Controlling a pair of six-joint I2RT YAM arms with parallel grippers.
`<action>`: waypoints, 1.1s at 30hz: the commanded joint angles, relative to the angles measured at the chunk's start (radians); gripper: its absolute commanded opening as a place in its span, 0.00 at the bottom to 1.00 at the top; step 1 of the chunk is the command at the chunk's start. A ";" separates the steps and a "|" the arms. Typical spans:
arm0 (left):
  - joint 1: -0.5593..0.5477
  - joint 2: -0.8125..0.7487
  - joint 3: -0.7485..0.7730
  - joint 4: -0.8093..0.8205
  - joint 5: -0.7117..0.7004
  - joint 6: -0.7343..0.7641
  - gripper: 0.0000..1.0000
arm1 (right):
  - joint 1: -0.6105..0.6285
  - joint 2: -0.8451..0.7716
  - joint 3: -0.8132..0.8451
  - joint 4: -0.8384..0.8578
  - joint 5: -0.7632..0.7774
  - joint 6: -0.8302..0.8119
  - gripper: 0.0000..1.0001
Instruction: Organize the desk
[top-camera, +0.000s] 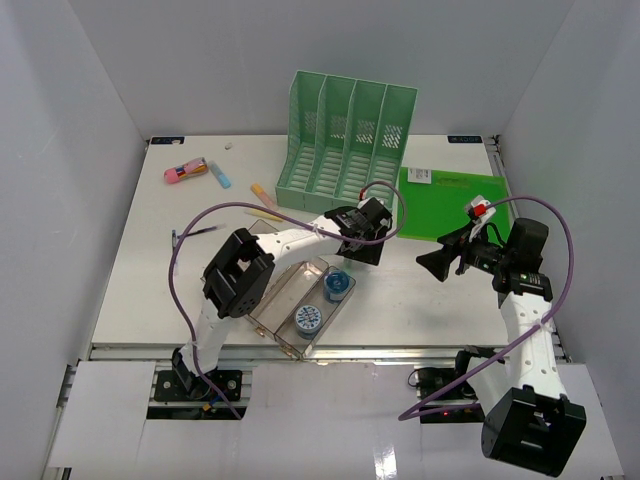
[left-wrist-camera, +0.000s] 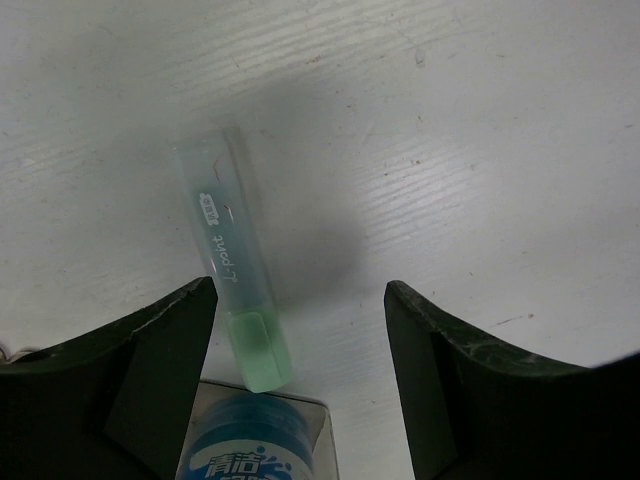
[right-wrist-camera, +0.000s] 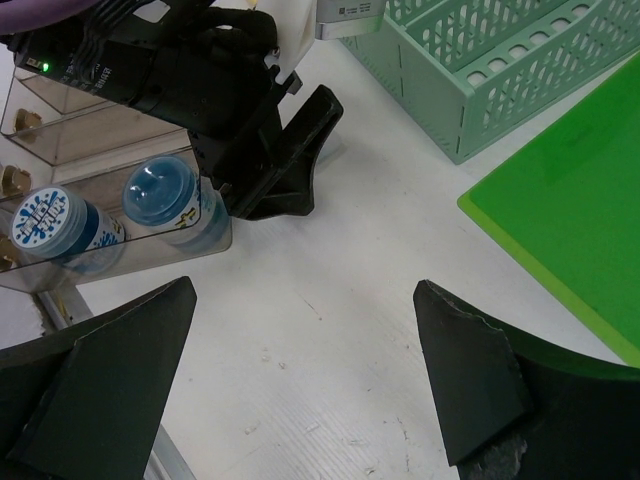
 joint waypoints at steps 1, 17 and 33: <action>0.004 -0.018 0.015 -0.027 -0.067 0.013 0.78 | -0.003 0.001 0.006 0.027 -0.024 0.008 0.96; 0.041 0.034 -0.003 -0.021 -0.005 0.021 0.51 | -0.007 0.009 0.003 0.027 -0.013 0.006 0.96; 0.041 -0.164 -0.005 0.041 0.011 0.103 0.08 | -0.019 0.007 0.003 0.025 -0.018 0.006 0.96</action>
